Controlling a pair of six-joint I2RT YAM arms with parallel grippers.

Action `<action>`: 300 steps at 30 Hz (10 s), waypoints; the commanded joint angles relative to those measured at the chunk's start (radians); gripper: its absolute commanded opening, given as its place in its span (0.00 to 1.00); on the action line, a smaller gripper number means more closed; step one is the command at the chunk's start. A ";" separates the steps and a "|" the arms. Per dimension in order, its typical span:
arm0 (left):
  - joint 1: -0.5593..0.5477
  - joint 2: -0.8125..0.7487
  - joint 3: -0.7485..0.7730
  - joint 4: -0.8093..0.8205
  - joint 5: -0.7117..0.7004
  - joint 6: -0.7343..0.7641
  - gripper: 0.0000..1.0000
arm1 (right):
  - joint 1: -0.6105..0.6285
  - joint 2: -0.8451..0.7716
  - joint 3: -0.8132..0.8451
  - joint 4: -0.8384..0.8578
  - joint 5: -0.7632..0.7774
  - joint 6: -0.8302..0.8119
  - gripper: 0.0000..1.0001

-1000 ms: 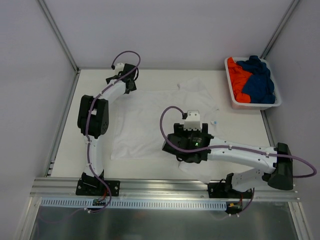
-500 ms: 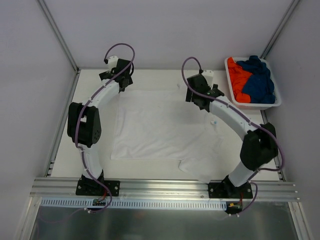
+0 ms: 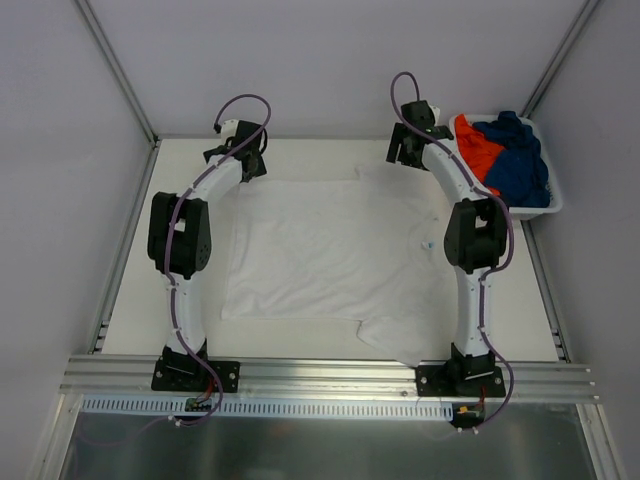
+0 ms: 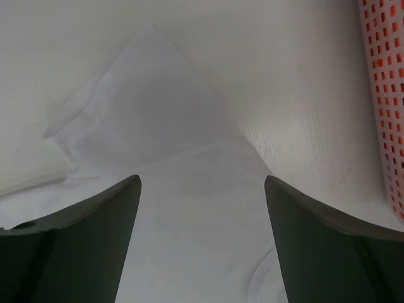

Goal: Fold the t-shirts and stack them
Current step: Flatten the tshirt out, then fold the tshirt

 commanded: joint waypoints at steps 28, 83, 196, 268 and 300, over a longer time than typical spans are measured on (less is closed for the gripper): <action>0.038 0.189 0.218 -0.038 0.096 0.028 0.99 | -0.142 0.216 0.194 -0.088 -0.317 -0.066 0.80; 0.064 0.134 0.184 -0.041 0.192 0.004 0.00 | -0.147 0.079 0.021 0.054 -0.431 -0.090 0.01; 0.042 -0.288 -0.314 -0.093 0.012 -0.082 0.00 | 0.011 -0.474 -0.611 0.107 -0.130 -0.141 0.00; -0.361 -0.602 -0.722 -0.136 0.037 -0.274 0.65 | 0.451 -0.824 -1.099 0.077 0.034 0.198 0.07; -0.303 -0.162 -0.498 -0.133 0.024 -0.220 0.57 | 0.373 -0.362 -0.869 0.124 -0.046 0.195 0.01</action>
